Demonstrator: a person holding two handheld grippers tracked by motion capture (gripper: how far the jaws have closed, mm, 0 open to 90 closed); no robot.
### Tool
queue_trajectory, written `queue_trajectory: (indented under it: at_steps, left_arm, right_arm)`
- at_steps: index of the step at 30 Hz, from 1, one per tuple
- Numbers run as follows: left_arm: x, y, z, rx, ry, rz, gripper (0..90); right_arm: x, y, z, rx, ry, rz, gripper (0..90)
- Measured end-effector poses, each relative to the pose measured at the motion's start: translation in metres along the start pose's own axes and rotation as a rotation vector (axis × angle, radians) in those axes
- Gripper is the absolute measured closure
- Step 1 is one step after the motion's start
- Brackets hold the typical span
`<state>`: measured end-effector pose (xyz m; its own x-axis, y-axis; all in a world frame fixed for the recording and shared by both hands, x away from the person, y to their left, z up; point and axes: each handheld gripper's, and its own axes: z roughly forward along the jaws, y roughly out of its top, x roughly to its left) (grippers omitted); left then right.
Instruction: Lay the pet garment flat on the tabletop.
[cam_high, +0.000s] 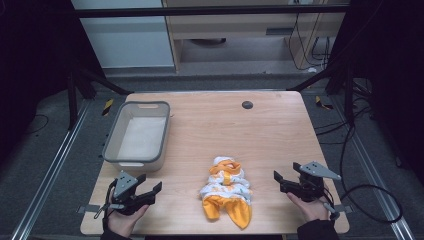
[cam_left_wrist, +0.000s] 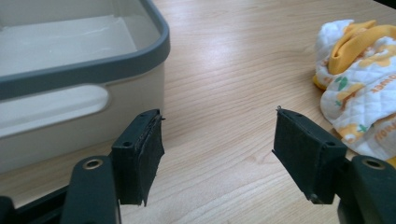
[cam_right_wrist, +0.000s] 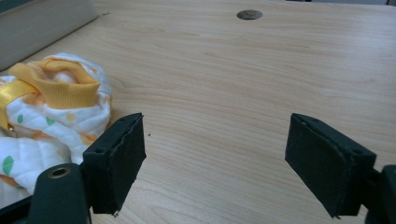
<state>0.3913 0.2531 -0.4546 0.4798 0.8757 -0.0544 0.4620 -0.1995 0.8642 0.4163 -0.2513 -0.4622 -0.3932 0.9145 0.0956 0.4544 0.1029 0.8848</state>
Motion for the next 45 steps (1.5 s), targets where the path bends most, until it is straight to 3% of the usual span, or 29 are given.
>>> queue_trajectory:
  at_steps: [20,29,35,45]
  left_arm:
    - [-0.014,0.03,0.008,-0.036,-0.05,0.052,37.1]
    - [-0.024,0.046,0.022,-0.045,-0.069,0.068,38.4]
    - [-0.029,0.053,0.032,-0.042,-0.079,0.069,39.9]
    - [-0.04,0.061,0.059,-0.009,-0.11,0.07,43.2]
  right_arm:
    - [0.014,0.023,0.007,-0.016,0.096,-0.055,35.2]
    - [0.019,0.036,0.017,-0.012,0.119,-0.074,37.5]
    - [0.025,0.042,0.025,-0.008,0.162,-0.074,38.2]
    - [0.031,0.051,0.04,0.009,0.176,-0.11,41.1]
